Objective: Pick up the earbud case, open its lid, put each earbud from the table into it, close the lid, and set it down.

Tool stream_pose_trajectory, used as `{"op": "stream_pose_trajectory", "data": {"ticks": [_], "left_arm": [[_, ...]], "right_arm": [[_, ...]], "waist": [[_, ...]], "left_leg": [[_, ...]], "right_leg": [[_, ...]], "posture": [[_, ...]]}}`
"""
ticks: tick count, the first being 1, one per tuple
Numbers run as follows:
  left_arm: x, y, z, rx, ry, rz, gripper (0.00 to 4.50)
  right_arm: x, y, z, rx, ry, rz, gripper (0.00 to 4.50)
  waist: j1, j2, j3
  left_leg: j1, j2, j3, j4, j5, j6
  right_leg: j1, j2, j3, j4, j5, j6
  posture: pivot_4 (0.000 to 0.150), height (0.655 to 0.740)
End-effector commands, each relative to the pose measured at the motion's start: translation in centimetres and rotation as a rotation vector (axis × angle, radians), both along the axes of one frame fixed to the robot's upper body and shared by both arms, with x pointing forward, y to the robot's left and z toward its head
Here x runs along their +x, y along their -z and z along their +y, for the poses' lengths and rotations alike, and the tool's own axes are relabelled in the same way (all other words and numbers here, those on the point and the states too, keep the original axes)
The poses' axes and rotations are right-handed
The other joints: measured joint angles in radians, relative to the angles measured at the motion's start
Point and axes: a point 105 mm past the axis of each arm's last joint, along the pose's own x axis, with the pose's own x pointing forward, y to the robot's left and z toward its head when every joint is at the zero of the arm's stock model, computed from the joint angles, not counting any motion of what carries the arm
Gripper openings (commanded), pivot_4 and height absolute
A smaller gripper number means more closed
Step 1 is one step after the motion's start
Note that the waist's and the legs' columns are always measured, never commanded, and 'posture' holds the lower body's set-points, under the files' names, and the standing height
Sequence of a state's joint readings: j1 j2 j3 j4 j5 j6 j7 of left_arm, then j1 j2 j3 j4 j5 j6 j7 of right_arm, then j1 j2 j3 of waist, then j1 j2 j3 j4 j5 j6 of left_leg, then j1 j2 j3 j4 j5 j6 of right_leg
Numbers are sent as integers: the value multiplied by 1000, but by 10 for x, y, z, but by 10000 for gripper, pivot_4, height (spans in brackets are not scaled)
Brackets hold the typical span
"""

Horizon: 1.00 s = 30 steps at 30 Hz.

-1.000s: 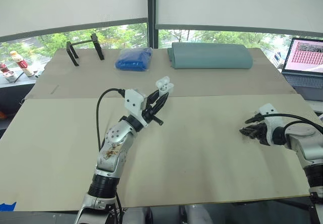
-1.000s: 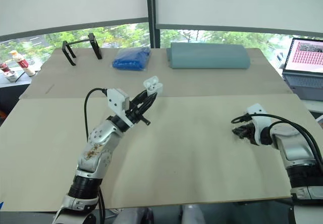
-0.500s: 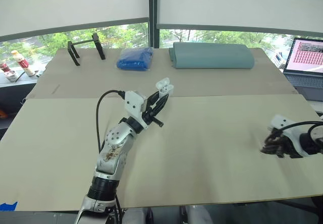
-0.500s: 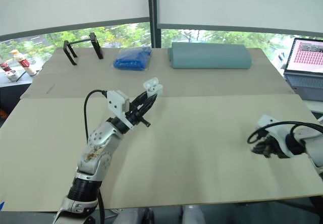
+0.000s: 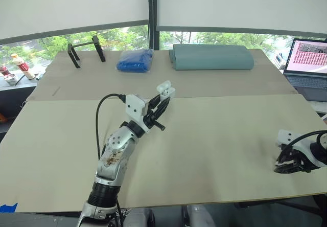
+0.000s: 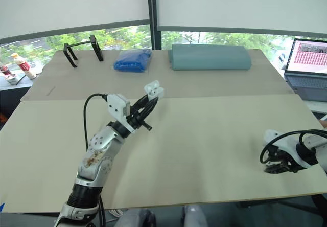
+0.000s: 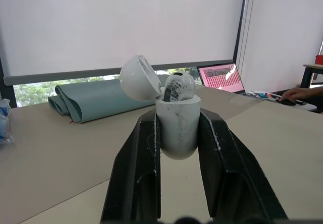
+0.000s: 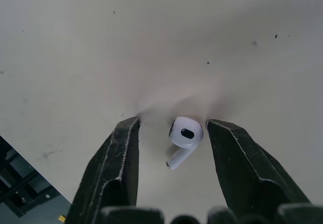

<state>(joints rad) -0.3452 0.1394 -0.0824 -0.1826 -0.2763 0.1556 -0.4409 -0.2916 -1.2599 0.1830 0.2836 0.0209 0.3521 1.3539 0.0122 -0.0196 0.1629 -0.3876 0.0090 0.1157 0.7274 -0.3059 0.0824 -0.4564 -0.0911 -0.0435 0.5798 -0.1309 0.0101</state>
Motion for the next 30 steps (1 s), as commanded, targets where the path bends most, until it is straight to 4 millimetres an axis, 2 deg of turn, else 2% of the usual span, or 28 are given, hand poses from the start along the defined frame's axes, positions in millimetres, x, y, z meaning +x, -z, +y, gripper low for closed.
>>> {"op": "stream_pose_trajectory", "data": {"ticks": [1,7,10,13,17,19,20,23,26,28,30], "left_arm": [[-4,-13,-2,-10,6,-49,5295],[-4,-13,-3,-11,12,-48,5295],[-4,-13,-3,-10,12,-47,5295],[-4,-13,-4,-9,14,-47,5295],[-6,-10,-8,-11,34,-44,5295],[-7,-10,-11,-10,48,-43,5295],[-7,-9,-12,-10,56,-43,5295],[-8,-9,-15,-5,79,-44,5295],[-5,-13,-18,-9,103,-50,5295],[-3,-16,-19,-9,110,-60,5295],[-1,-20,-19,-20,121,-64,5295]], "right_arm": [[-1,-2,0,-11,-15,11,22583],[1,-1,-2,-22,-7,7,22583],[1,0,-2,-10,7,7,14684],[8,-5,4,16,2,-25,4374],[19,-16,16,72,-3,-72,3374],[27,-29,34,172,-14,-103,3374],[34,-45,56,283,-44,-141,3374],[45,-83,102,522,-88,-211,3374],[58,-143,158,828,-133,-418,3374],[62,-173,181,988,-115,-545,3374],[65,-193,199,1108,-71,-656,3374]], "waist": [[0,0,0],[0,0,0],[0,0,0],[0,0,0],[-5,0,0],[-7,0,0],[-7,0,0],[-9,0,0],[-6,0,0],[-2,0,0],[4,0,0]], "left_leg": [[0,0,0,0,0,0],[0,0,0,0,0,0],[0,0,0,0,0,0],[0,0,0,0,0,0],[0,0,1,0,0,0],[1,0,1,0,0,-1],[1,1,1,0,1,-1],[1,2,1,0,1,-2],[0,4,-1,0,2,-3],[-1,5,-1,0,2,-4],[-2,5,-2,0,3,-6]], "right_leg": [[0,0,0,0,0,0],[0,0,0,0,2,-2],[0,0,0,0,2,-2],[0,1,0,0,2,-2],[0,0,0,0,2,-2],[0,1,1,0,2,-2],[0,1,1,0,2,-1],[0,2,1,0,3,-1],[-1,4,0,0,6,-2],[-2,5,-1,0,7,-4],[-3,4,-3,1,7,-4]], "posture": [[1500,7400],[1500,7400],[1500,7400],[1500,7400],[1500,7400],[1500,7400],[1500,7400],[1500,7400],[1500,7400],[1500,7400],[1500,7400]]}}
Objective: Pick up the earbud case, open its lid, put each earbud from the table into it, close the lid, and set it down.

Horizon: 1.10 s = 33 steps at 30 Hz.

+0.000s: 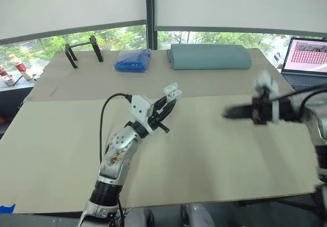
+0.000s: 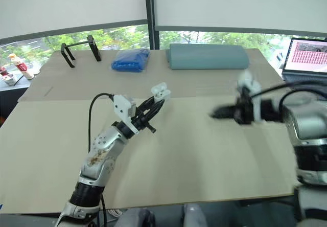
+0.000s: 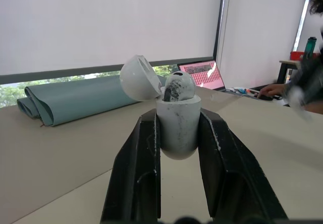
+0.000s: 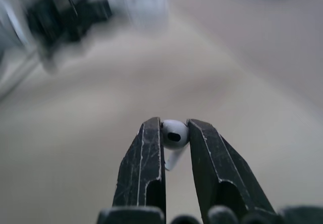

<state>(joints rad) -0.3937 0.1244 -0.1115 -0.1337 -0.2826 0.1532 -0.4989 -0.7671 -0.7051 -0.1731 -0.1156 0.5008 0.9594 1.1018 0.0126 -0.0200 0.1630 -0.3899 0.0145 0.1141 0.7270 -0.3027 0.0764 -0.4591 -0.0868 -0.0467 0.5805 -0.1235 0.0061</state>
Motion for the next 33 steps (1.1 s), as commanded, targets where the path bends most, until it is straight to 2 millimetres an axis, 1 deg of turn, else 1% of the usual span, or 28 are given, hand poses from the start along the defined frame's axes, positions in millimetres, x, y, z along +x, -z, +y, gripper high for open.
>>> {"op": "stream_pose_trajectory", "data": {"ticks": [1,4,6,8,11,16,21,26,33], "left_arm": [[-1,-19,-2,-38,38,-60,5295],[-1,-22,-4,-46,62,-58,5295],[-2,-27,-7,-54,83,-65,5295],[-2,-31,-8,-58,94,-75,5295],[-3,-34,-9,-55,100,-87,5295],[-7,-39,-13,-54,121,-108,5295],[-9,-39,-16,-48,132,-117,5295],[-10,-40,-18,-48,137,-120,5295],[-11,-41,-19,-47,141,-126,5295]], "right_arm": [[-1,-39,16,211,112,-139,3374],[-3,-55,35,297,135,-229,3374],[-7,-56,46,286,133,-291,3374],[-5,-51,50,248,158,-330,3374],[-2,-40,51,201,171,-338,3374],[3,-36,49,185,192,-354,3374],[7,-30,51,172,198,-340,3374],[7,-24,54,160,187,-324,3374],[6,-7,56,96,194,-292,3374]], "waist": [[7,0,0],[10,1,0],[8,1,0],[6,1,0],[4,1,-1],[-4,1,0],[-6,1,0],[-7,1,0],[-7,1,0]], "left_leg": [[-1,0,-1,0,1,-2],[-3,-2,-1,0,3,-5],[-5,-2,0,0,2,-4],[-7,-3,0,0,2,-3],[-7,-4,-1,0,2,-2],[-7,-4,0,0,2,-2],[-5,-3,0,0,2,-3],[-2,-3,0,0,2,-1],[-2,-3,0,0,2,0]], "right_leg": [[0,-1,-1,0,0,0],[-1,-3,-4,0,0,0],[-1,-4,-4,0,0,0],[-2,-4,-5,0,1,1],[-1,-4,-6,-1,0,2],[-1,-3,-5,-1,0,3],[-1,-3,-5,-2,0,3],[0,-2,-3,-1,0,3],[0,-3,-3,-1,0,3]], "posture": [[1500,7400],[1500,7400],[1500,7400],[1500,7400],[1500,7400],[1500,7400],[1500,7400],[1500,7400],[1500,7400]]}}
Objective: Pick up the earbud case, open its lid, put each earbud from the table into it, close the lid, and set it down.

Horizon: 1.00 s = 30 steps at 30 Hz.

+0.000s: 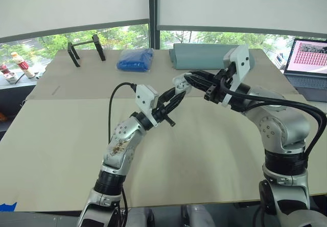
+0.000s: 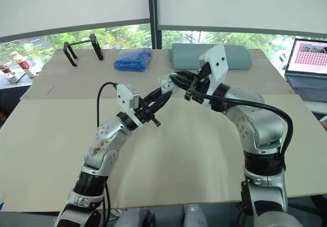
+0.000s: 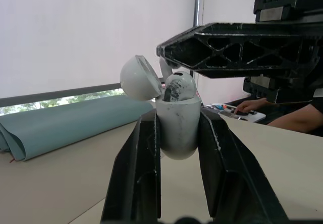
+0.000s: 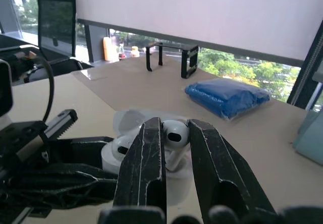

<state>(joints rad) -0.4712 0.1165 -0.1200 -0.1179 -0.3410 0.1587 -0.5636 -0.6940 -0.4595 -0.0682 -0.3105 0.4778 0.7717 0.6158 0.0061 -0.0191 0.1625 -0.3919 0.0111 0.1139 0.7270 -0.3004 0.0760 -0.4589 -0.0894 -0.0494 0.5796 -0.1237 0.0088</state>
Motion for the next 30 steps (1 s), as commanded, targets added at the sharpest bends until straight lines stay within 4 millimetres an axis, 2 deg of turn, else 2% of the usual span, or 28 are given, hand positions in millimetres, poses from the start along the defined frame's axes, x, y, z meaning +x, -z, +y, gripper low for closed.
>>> {"op": "stream_pose_trajectory", "data": {"ticks": [1,6,8,11,19,23,26,30], "left_arm": [[-8,-20,-5,-24,24,-75,5295],[-8,-21,-5,-25,26,-76,5295],[-7,-20,-4,-25,26,-75,5295],[-6,-18,-3,-19,18,-67,5295],[-7,-12,0,-4,24,-53,5295],[-15,-2,0,63,116,-43,5295],[-25,-1,0,102,214,-37,5295],[-38,-3,-2,148,321,-30,5295]], "right_arm": [[-5,-3,1,-33,7,-41,3374],[-7,-1,1,-33,3,-25,3374],[-8,-1,1,-14,-1,-12,13757],[-10,-7,-1,115,-30,72,23831],[-23,-17,-42,338,-26,235,23831],[-7,-7,-58,398,61,324,23831],[8,13,-55,271,117,364,15588],[17,23,-46,211,82,395,1665]], "waist": [[0,0,0],[0,0,0],[0,0,0],[1,0,0],[4,0,0],[0,0,0],[-10,0,0],[-19,0,0]], "left_leg": [[0,0,0,0,0,0],[0,0,1,0,0,0],[0,0,1,0,0,0],[0,0,1,0,0,0],[-1,0,0,0,-2,3],[-1,1,1,0,-4,6],[0,1,2,0,-3,6],[1,1,1,0,-3,5]], "right_leg": [[0,0,0,0,0,0],[0,0,0,-1,0,0],[0,0,0,-1,0,0],[0,0,0,-1,0,0],[0,-1,0,-1,0,0],[0,-1,0,-1,0,0],[0,0,1,0,0,0],[0,0,1,0,0,0]], "posture": [[1500,7400],[1500,7400],[1500,7400],[1500,7400],[1500,7400],[1500,7400],[1500,7400],[1500,7400]]}}
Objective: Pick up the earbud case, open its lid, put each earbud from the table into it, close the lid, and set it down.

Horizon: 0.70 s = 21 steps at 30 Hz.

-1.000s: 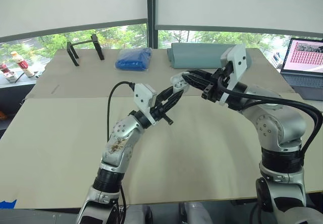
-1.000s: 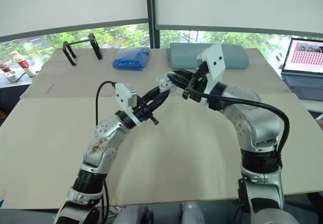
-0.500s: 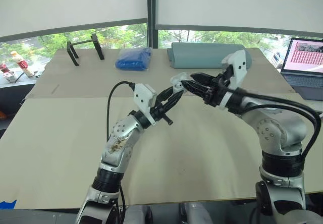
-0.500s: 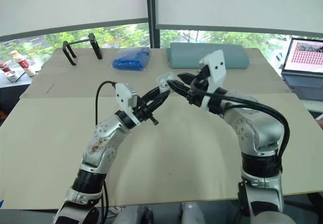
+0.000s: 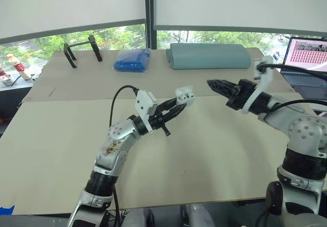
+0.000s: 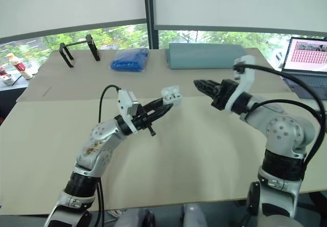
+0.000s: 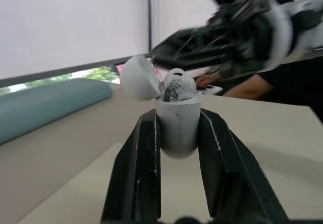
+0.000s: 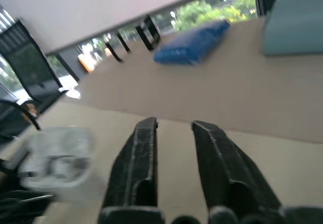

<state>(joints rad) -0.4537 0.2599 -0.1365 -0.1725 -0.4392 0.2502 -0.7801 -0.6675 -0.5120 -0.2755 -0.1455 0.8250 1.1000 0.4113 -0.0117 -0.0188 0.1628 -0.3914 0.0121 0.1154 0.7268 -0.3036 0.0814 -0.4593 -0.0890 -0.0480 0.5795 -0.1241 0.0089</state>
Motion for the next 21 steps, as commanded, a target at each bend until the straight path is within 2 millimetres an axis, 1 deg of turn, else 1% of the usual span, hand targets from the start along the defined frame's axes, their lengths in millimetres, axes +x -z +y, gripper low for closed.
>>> {"op": "stream_pose_trajectory", "data": {"ticks": [1,3,4,7,8,10,13,15,17,18,21], "left_arm": [[-18,-15,-7,11,120,-38,5295],[-23,-13,-8,42,156,-34,5295],[-25,-11,-8,55,168,-27,5295],[-26,-6,-7,87,175,-17,5295],[-26,-5,-6,87,171,-14,5295],[-26,-3,-4,90,167,-7,5295],[-26,-1,-4,92,162,2,5295],[-24,1,-3,89,158,18,5295],[-23,3,-4,79,153,59,5295],[-22,6,-4,81,152,88,5295],[-22,16,-4,84,152,222,5295]], "right_arm": [[1,-9,11,-34,-77,-50,518],[0,-7,16,-25,-124,-27,518],[-5,-8,24,-15,-180,-18,518],[-34,-21,43,48,-420,23,518],[-44,-23,46,58,-484,43,518],[-60,-22,46,41,-554,70,518],[-74,-14,46,13,-595,102,518],[-80,-8,45,-24,-592,110,518],[-74,-4,41,-66,-517,75,518],[-69,-6,38,-69,-468,40,518],[-55,-21,28,-56,-314,-118,518]], "waist": [[-1,0,0],[-1,0,0],[-1,0,0],[-1,0,0],[0,0,0],[7,0,0],[11,0,0],[13,0,0],[13,0,0],[13,0,0],[14,0,0]], "left_leg": [[0,0,0,0,0,0],[0,0,0,0,0,0],[0,0,0,0,0,0],[-1,0,0,0,0,0],[-1,0,0,0,0,0],[-1,0,-1,0,-1,1],[-2,0,-1,0,-2,2],[-2,0,-1,0,-2,3],[-2,0,-1,0,-2,3],[-2,0,-1,0,-2,3],[-1,-1,-1,0,-1,2]], "right_leg": [[0,0,1,0,0,0],[0,1,1,0,0,0],[0,1,1,0,0,0],[0,1,1,-1,0,1],[0,1,1,-1,0,0],[0,0,0,-1,0,1],[0,-1,0,-2,0,1],[0,-1,0,-2,-1,1],[0,-1,0,-2,-1,1],[0,-1,0,-2,-1,2],[0,-1,0,-1,-2,3]], "posture": [[1500,7400],[1500,7400],[1500,7400],[1500,7400],[1500,7400],[1500,7400],[1500,7400],[1500,7400],[1500,7400],[1500,7400],[1500,7400]]}}
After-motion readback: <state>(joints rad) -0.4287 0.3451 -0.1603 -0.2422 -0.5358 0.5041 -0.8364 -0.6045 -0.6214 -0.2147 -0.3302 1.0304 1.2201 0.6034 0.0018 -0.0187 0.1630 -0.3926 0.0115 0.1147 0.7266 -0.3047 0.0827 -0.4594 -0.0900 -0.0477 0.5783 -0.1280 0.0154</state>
